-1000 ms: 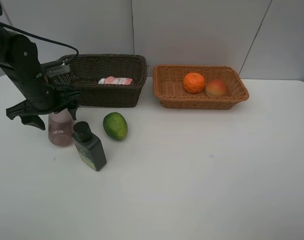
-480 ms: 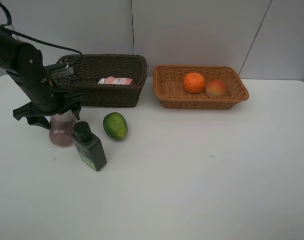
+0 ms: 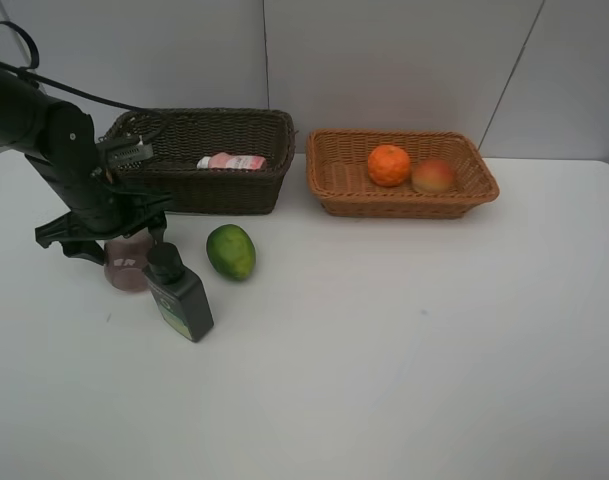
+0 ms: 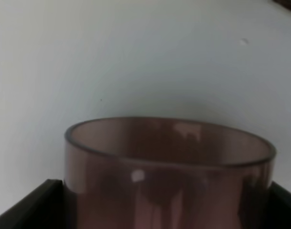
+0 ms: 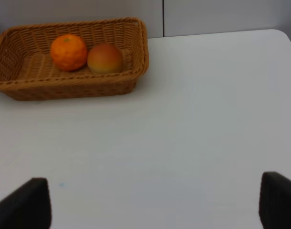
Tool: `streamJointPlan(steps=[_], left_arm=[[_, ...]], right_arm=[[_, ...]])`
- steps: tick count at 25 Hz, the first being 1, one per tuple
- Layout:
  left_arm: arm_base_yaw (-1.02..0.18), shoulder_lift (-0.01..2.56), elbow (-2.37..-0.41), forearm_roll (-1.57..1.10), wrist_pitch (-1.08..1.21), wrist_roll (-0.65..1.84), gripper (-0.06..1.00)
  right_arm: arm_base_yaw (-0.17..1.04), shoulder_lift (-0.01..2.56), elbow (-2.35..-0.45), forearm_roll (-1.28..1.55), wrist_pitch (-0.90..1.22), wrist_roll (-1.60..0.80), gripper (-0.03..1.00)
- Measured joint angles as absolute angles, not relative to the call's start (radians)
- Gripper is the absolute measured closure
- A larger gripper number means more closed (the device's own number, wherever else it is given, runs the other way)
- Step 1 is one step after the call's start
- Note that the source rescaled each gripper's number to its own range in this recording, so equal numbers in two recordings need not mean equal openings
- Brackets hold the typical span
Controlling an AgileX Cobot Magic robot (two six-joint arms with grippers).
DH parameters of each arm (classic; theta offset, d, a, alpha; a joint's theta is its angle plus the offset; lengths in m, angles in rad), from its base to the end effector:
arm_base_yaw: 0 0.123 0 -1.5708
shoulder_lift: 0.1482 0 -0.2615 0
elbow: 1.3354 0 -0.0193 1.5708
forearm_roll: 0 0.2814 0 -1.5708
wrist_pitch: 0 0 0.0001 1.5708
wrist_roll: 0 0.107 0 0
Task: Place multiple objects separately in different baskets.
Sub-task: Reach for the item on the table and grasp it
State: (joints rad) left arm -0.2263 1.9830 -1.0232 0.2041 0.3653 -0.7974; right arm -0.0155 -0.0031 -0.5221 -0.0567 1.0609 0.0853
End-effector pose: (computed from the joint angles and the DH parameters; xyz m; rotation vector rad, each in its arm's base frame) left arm 0.3625 -0.0755 0.0407 -0.5461 2.7464 -0.1015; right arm 0.0566 -0.0062 0.2920 0.1051 2.0154 -0.0232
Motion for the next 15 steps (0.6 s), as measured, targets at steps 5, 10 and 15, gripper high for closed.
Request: streamJointPlan(steps=[5,10,15], left_arm=[[-0.236,1.987,-1.023,0.205,0.344,-0.797,0.03],[-0.236,1.987,-1.023,0.207,0.342,-0.797,0.23],[-0.236,1.987,-1.023,0.207,0.342,-0.797,0.23]], right_arm=[[-0.015,-0.003,-0.522,-0.057,1.061,0.085,0.09],[-0.015,-0.003,-0.522,-0.057,1.061,0.085,0.09],[-0.015,-0.003,-0.522,-0.057,1.061,0.085,0.09]])
